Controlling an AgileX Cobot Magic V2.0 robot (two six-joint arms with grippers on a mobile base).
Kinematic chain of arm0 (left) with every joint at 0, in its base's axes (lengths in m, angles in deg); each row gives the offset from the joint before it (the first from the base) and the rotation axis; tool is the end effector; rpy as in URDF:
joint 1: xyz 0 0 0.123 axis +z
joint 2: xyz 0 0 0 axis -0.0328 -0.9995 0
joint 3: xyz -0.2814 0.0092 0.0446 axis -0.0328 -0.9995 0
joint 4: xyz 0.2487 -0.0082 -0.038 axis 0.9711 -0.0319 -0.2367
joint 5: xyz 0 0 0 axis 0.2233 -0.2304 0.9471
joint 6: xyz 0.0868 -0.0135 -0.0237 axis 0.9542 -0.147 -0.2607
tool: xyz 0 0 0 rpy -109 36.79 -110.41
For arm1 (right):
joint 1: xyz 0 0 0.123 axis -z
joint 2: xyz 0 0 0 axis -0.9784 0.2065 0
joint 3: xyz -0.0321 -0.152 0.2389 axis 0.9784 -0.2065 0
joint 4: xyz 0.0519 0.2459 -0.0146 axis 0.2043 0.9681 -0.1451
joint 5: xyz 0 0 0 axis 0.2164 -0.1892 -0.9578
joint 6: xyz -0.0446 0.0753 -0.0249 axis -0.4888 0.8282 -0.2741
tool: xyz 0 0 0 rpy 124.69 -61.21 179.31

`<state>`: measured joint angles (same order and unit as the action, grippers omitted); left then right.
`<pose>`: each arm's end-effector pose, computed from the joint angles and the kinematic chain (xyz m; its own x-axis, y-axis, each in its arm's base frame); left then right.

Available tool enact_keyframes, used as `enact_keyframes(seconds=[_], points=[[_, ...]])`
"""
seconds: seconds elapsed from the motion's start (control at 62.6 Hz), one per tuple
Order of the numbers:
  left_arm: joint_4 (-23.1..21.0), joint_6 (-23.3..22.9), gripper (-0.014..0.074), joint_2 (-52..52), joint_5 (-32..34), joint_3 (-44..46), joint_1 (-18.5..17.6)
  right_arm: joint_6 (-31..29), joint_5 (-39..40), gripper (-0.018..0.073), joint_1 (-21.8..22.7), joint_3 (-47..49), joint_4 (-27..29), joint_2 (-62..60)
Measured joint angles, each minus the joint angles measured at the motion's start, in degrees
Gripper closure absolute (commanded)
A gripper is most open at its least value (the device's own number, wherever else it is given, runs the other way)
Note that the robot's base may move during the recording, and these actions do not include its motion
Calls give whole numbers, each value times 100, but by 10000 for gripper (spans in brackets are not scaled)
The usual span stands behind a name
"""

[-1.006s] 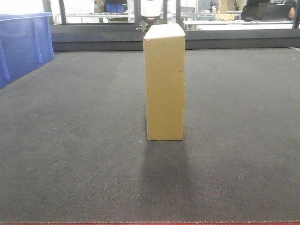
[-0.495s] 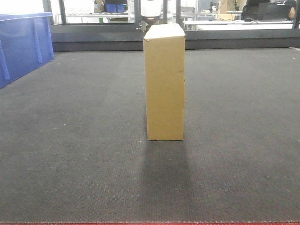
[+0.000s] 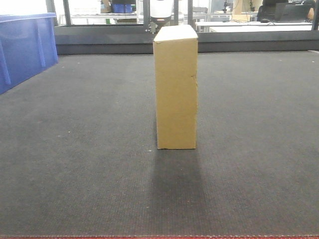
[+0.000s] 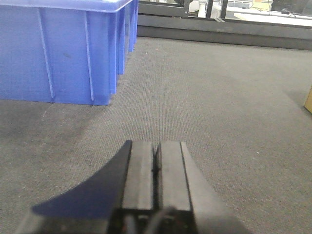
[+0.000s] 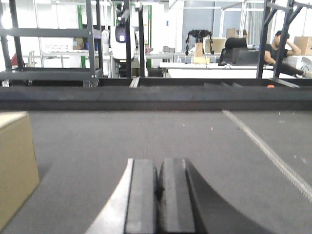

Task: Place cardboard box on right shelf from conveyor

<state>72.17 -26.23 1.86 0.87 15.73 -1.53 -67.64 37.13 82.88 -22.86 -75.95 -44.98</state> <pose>0.0566 -0.0043 0.1941 -0.0399 -0.0671 -0.9969 0.0658 0.9954 -0.0697 0.0493 -0.0041 0.2770 0.1560 0.0350 -0.9871 0.0770 0.9959 0.0474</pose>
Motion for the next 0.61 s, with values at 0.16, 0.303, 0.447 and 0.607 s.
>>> enact_keyframes(seconds=[0.16, 0.303, 0.447, 0.607], points=[[0, 0, 715, 0, 0, 0, 0, 0, -12, -45, -26, 732, 0, 822], [0, 0, 715, 0, 0, 0, 0, 0, -48, -67, -396, 1343, 0, 1616], [0, 0, 715, 0, 0, 0, 0, 11, -472, -67, -923, 2126, 0, 2683], [0, 0, 715, 0, 0, 0, 0, 72, -1466, -66, -1708, 3379, 0, 4041]])
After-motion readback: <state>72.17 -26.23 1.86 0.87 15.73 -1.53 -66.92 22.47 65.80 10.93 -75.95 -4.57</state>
